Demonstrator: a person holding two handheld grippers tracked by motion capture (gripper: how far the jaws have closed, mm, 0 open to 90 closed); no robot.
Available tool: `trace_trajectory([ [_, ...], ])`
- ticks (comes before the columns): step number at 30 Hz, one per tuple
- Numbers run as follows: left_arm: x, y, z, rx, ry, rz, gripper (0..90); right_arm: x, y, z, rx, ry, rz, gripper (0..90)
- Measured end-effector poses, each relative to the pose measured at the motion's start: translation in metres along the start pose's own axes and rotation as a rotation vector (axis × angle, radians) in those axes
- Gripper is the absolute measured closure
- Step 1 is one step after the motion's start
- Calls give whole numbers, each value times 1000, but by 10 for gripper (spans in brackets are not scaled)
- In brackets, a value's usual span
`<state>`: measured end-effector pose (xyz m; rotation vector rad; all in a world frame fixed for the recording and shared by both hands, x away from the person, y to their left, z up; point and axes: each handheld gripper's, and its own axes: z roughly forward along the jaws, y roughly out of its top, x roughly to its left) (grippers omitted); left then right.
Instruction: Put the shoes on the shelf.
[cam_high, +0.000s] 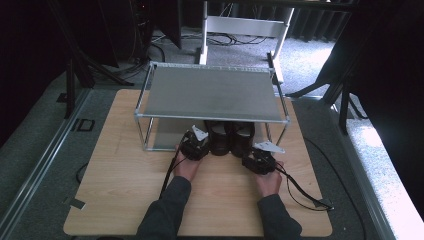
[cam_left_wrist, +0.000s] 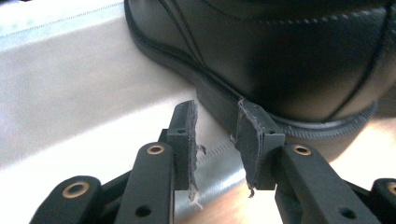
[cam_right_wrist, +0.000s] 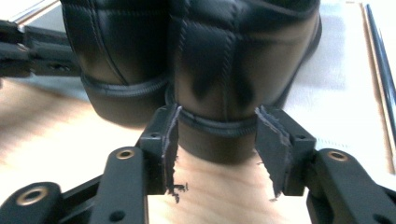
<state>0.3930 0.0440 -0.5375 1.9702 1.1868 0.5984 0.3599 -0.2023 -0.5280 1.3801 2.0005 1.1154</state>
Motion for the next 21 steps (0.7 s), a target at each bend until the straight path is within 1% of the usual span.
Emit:
trace_trajectory([
  [2,2,-4,-6,2,-12,-11,658,-9,-6,-7,30,-16,-11,468],
  [4,5,-10,-13,3,-24,-20,649,-16,-10,-11,57,-19,-16,459],
  [10,10,-30,-32,19,-54,-13,631,-36,-21,-21,121,-26,-28,436],
  [12,12,-38,-38,30,-60,-19,624,-42,-25,-23,135,-34,-34,433],
  [14,14,-45,-41,40,-56,-10,615,-48,-28,-24,151,-34,-32,428],
  [17,18,-56,-45,62,-47,-12,598,-55,-31,-24,166,-57,-36,424],
  [18,20,-59,-46,69,-43,-12,594,-57,-32,-24,166,-58,-31,423],
  [20,23,-65,-49,71,-37,-27,584,-60,-33,-25,164,-70,-30,419],
  [21,25,-68,-51,77,-27,-24,576,-62,-34,-26,165,-76,-33,412],
])
